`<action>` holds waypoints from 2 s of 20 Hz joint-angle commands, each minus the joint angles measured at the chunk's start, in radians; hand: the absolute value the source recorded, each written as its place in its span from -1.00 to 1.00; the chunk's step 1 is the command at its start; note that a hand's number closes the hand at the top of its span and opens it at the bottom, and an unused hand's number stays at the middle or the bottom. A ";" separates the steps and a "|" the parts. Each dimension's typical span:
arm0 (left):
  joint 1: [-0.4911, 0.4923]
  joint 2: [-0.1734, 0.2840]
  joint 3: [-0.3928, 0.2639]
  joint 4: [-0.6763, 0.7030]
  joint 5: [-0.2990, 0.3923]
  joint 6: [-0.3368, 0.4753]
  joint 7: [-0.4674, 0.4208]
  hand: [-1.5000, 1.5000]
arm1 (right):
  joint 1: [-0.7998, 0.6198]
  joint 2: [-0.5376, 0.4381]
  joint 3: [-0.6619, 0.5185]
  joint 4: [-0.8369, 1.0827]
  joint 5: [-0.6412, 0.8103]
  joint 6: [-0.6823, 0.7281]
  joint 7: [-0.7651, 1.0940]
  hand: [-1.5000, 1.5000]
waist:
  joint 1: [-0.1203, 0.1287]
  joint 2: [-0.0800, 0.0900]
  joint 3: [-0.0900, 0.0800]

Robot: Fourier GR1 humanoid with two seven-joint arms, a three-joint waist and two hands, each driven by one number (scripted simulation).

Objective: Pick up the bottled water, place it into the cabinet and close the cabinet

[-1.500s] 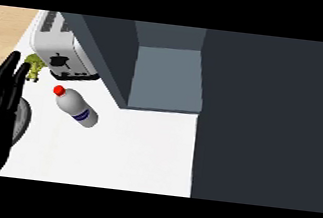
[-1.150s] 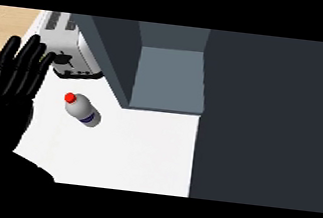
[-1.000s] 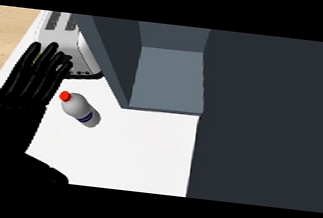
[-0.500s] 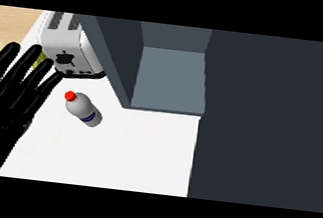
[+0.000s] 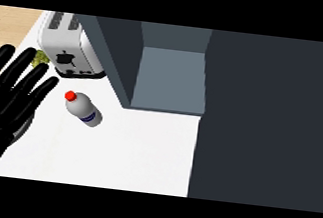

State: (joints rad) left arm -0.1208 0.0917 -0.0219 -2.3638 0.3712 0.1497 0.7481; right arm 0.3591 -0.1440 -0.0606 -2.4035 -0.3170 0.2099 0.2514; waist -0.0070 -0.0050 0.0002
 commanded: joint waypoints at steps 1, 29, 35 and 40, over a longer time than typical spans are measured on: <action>0.040 -0.007 0.015 -0.084 0.015 0.005 -0.002 -1.00 | 0.111 -0.014 -0.086 -0.169 -0.192 0.044 0.024 -1.00 | -0.008 -0.001 0.000; 0.189 0.084 0.237 0.162 0.032 -0.147 -0.144 -1.00 | 0.203 0.000 -0.136 -0.211 -0.270 0.100 0.002 -1.00 | -0.017 0.000 -0.002; 0.196 0.062 0.225 0.386 -0.042 -0.265 -0.367 -1.00 | 0.187 -0.012 -0.146 -0.168 -0.273 0.117 -0.021 -1.00 | -0.016 0.004 -0.002; 0.199 0.055 0.222 0.544 -0.093 -0.321 -0.515 -1.00 | 0.296 -0.007 -0.148 -0.201 -0.293 0.186 -0.067 -1.00 | -0.036 0.000 -0.003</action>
State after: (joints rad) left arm 0.0636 0.1526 0.1944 -1.9347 0.3072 -0.1196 0.3464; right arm 0.5340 -0.1580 -0.1942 -2.3922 -0.4278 0.3757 0.1279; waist -0.0318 -0.0023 -0.0022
